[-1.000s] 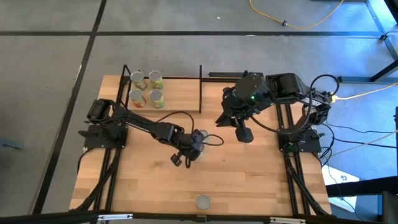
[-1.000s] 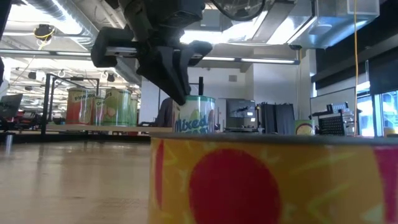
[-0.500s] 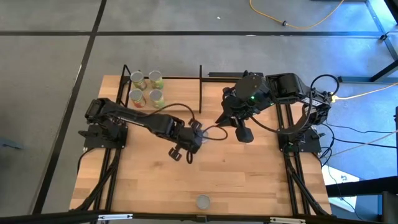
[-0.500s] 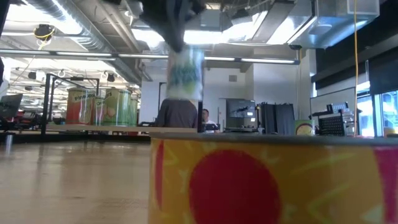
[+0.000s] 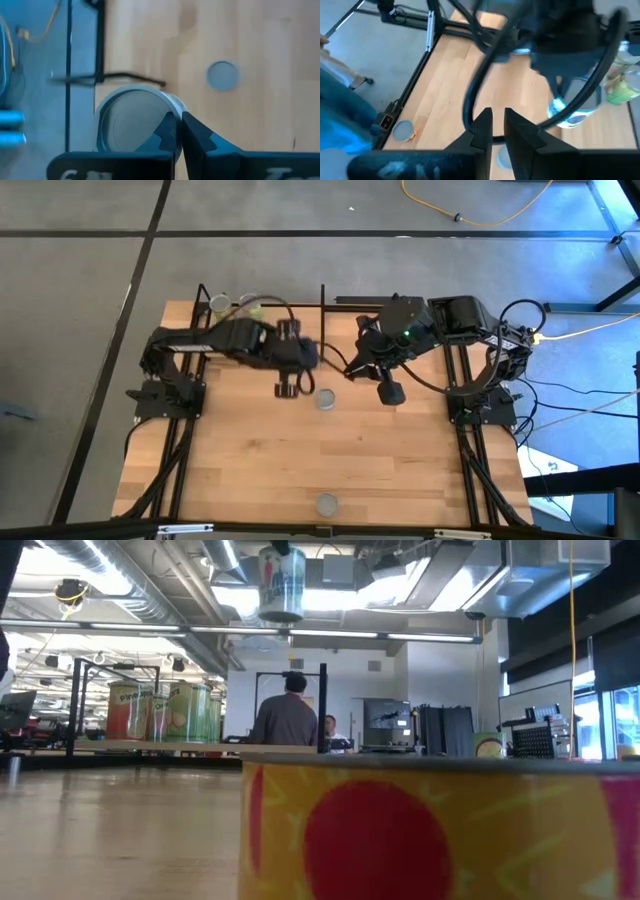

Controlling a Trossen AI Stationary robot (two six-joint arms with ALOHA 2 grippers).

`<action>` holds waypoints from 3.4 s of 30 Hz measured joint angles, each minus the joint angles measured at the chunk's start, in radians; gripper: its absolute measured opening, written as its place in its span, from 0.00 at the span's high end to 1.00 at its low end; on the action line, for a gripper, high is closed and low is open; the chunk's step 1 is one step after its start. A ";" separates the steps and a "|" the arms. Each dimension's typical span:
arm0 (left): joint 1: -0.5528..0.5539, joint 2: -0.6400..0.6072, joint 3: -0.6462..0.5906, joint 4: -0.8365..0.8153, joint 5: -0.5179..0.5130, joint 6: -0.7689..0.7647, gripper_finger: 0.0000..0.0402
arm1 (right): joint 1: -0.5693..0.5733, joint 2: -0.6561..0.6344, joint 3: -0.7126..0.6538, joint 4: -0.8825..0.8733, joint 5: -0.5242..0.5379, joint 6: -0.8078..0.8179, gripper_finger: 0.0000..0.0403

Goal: Pick and place cans onto a shelf
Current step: Put the canned mixed vegetables on the shelf

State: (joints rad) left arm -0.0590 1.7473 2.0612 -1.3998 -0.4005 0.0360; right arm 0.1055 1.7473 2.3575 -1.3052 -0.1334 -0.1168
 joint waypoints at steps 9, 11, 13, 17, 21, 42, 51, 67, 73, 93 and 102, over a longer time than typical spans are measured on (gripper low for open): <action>0.301 -0.005 -0.019 -0.041 0.076 -0.059 0.99 | 0.004 0.000 -0.002 -0.019 -0.023 0.007 0.87; 0.373 -0.002 -0.041 -0.029 0.129 -0.057 0.99 | -0.001 0.000 -0.002 -0.016 0.016 0.006 0.87; 0.441 -0.003 -0.064 0.020 0.199 -0.036 0.99 | 0.001 0.000 -0.002 -0.014 0.059 0.007 0.87; 0.540 -0.002 -0.104 0.104 0.300 0.033 0.99 | 0.002 0.000 -0.002 -0.013 0.181 0.032 0.87; 0.606 0.010 -0.152 0.158 0.312 0.045 0.99 | 0.002 0.000 -0.002 -0.009 0.317 0.063 0.87; 0.734 0.010 -0.547 0.550 0.249 0.048 0.99 | 0.002 0.000 -0.002 -0.008 0.428 0.109 0.87; 0.739 0.010 -0.570 0.592 0.239 0.079 0.99 | 0.001 0.000 -0.002 -0.008 0.428 0.109 0.87; 0.753 0.022 -0.570 0.586 0.253 0.074 0.99 | 0.001 0.000 -0.002 -0.008 0.428 0.109 0.87; 0.753 0.040 -0.570 0.604 0.253 0.071 0.99 | 0.001 0.000 -0.002 -0.008 0.428 0.109 0.87; 0.753 0.047 -0.570 0.574 0.265 0.079 0.96 | 0.001 0.000 -0.002 -0.009 0.419 0.109 0.87; 0.749 0.047 -0.570 0.579 0.265 0.055 0.93 | 0.002 0.000 -0.002 -0.009 0.417 0.109 0.87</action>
State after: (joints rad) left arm 0.6903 1.7947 1.4910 -0.8208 -0.1360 0.0914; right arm 0.1070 1.7473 2.3558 -1.3143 0.2841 -0.0078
